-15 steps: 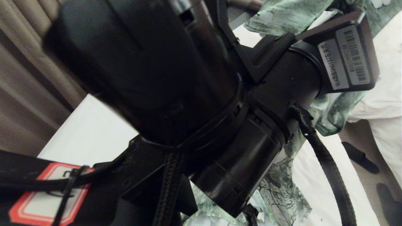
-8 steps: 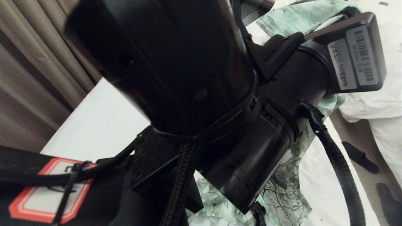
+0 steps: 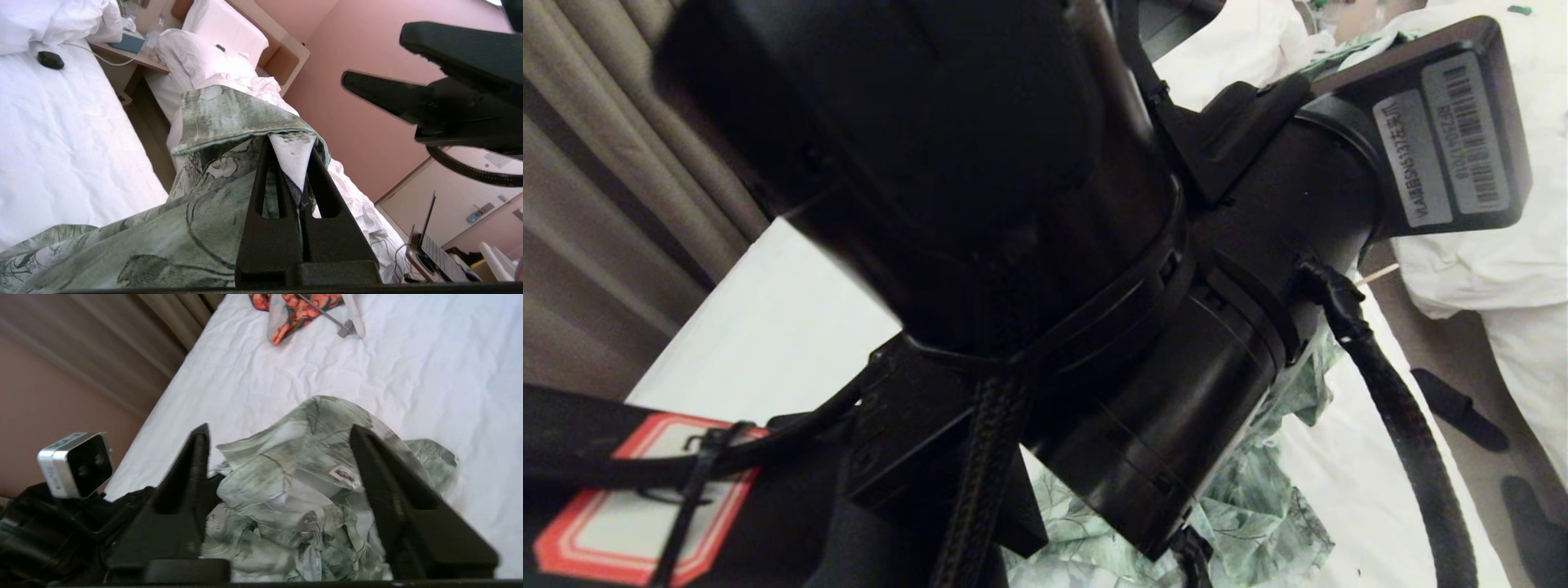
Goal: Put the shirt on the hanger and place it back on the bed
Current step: Take the clothes hanger out of the clothes
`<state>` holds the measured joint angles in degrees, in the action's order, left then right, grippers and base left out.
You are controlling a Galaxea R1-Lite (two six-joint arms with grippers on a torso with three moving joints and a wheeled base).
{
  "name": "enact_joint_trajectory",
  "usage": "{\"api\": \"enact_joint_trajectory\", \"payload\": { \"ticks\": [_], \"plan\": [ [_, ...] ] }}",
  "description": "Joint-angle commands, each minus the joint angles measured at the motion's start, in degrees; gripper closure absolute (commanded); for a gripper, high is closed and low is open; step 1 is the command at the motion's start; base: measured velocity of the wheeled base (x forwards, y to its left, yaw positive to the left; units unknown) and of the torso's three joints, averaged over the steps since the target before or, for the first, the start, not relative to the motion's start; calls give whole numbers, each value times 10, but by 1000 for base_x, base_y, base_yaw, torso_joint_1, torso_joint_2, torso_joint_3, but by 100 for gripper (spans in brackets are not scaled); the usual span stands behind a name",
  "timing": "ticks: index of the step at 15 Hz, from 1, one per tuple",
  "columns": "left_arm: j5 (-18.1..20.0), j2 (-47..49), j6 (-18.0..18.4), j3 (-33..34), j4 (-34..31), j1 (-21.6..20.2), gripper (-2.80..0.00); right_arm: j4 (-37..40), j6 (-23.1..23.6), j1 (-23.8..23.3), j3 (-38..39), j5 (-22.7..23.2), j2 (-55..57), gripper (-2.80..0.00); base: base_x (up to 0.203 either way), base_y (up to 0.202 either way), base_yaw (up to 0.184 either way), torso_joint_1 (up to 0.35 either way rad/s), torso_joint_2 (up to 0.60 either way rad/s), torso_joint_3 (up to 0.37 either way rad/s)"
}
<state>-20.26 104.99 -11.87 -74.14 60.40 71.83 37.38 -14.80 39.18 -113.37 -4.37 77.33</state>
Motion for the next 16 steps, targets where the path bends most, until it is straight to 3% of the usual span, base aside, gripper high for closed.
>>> {"api": "enact_joint_trajectory", "payload": {
  "ticks": [1,7,10,16],
  "plan": [
    [-1,1,-1,1,5,0,0,2,-5,-7,1,-1,2,-280,0,0,0,0,0,0],
    [-2,3,-1,3,5,0,0,6,-69,-48,6,-4,29,-280,0,0,0,0,0,0],
    [-3,6,-1,3,5,-4,0,56,-110,-71,6,-63,65,-280,0,0,0,0,0,0],
    [-6,17,-2,-2,5,-19,0,167,-227,-137,6,-68,102,-280,0,0,0,0,0,0]
  ]
}}
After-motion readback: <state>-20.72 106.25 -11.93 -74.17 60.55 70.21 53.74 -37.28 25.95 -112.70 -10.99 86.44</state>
